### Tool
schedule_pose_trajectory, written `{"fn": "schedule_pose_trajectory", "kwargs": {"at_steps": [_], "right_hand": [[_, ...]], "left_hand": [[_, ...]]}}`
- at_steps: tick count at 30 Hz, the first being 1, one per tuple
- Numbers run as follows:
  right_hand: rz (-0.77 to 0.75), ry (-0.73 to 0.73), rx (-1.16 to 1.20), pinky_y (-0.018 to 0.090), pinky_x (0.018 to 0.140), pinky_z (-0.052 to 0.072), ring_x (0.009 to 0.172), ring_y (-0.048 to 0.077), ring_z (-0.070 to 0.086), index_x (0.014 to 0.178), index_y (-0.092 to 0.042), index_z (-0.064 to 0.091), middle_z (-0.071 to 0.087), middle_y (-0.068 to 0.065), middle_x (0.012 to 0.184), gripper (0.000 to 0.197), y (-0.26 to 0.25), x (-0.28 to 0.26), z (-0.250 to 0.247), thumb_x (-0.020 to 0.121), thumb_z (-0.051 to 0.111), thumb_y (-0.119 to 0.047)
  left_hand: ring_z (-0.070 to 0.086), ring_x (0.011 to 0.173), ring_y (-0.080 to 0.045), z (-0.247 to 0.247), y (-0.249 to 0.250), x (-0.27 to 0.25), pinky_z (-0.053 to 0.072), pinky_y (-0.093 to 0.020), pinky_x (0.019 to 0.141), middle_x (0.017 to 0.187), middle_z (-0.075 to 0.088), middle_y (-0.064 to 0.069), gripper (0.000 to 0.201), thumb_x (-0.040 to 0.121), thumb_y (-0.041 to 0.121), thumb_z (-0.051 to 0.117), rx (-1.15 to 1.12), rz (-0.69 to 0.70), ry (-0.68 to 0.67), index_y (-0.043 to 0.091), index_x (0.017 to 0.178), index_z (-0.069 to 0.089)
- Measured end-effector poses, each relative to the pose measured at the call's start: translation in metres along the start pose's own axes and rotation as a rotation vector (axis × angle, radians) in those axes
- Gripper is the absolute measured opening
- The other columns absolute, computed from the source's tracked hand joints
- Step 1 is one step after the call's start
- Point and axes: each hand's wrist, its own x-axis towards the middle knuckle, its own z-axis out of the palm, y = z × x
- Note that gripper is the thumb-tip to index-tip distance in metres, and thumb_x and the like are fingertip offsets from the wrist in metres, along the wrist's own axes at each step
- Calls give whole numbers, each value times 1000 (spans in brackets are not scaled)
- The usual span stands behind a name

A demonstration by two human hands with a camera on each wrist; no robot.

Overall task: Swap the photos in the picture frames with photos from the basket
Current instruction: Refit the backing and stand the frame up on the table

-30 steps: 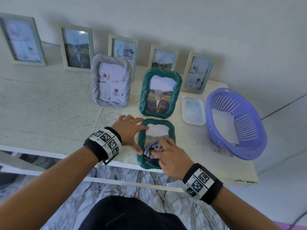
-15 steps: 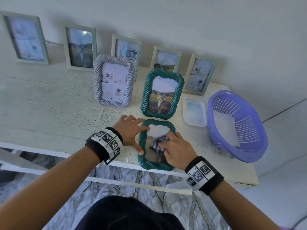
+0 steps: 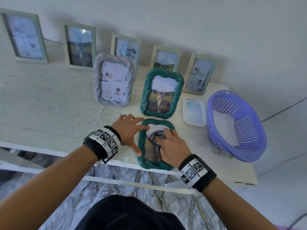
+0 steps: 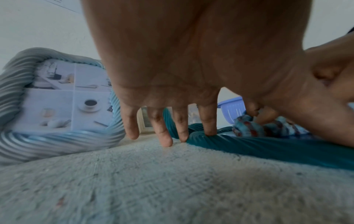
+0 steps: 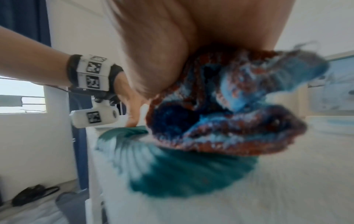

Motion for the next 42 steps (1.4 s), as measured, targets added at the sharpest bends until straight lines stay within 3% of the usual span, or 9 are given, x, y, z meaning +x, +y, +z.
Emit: {"fn": "schedule_pose_trajectory", "kwargs": {"at_steps": [2,6,11,17,20,23,26,32,42], "right_hand": [[-93,14,2,38,77,54,107,34,46,120,-21,63,48,13,117,36,-6,-13,7,85,53,-23],[-192,-9,89,33,54,54,87,26,52,97,-27,72,53,6,95,39,2,-30,12,78,38,-29],[-90,44,46,30,51,53,84,29,56,100,-25,71,53,7,94,31,4,-20,7,70,67,-22],[-179,-9,83,31,48,51,83,24,51,94,-27,70,50,4,92,39,-2,-40,15,76,36,-29],[-156,-44,57,30,47,48,81,23,51,87,-27,70,52,3,92,38,3,-48,8,76,34,-29],[-116,-60,-22,24,43,35,72,19,50,78,-28,70,51,0,84,33,17,-54,2,76,38,-31],[-47,-64,-76,25,45,35,74,20,50,80,-29,73,52,1,85,25,29,-50,-3,76,48,-28],[30,-62,-58,31,70,43,107,27,42,119,-21,63,44,7,118,32,30,-22,-11,92,47,-25],[131,-50,-36,41,77,47,114,32,37,118,-9,57,40,11,124,30,23,29,-13,93,45,-19]], "left_hand": [[20,142,-28,0,1,0,14,-50,116,162,13,8,116,51,90,61,4,-6,0,44,150,20],[20,143,-28,0,2,1,14,-50,116,162,13,8,116,52,90,61,12,-14,2,44,150,19],[20,142,-28,-1,3,1,15,-50,116,162,13,7,116,52,89,61,17,-11,-4,43,150,19],[22,142,-29,-2,4,1,15,-49,116,161,14,7,117,51,90,61,27,-15,4,43,150,20],[22,142,-28,-1,3,0,15,-49,116,162,13,8,116,52,90,60,19,-14,0,43,150,19],[21,142,-27,-1,3,0,16,-48,116,162,12,8,115,53,89,61,16,-10,-3,43,150,18],[20,143,-28,-1,2,1,16,-49,116,162,10,8,116,53,88,62,4,-4,-9,43,150,18],[18,143,-29,1,2,0,17,-50,116,162,9,7,115,55,87,62,-9,4,-21,42,151,16],[17,143,-28,3,2,-1,20,-51,115,162,11,8,123,56,83,66,-58,-1,-14,35,153,8]]}}
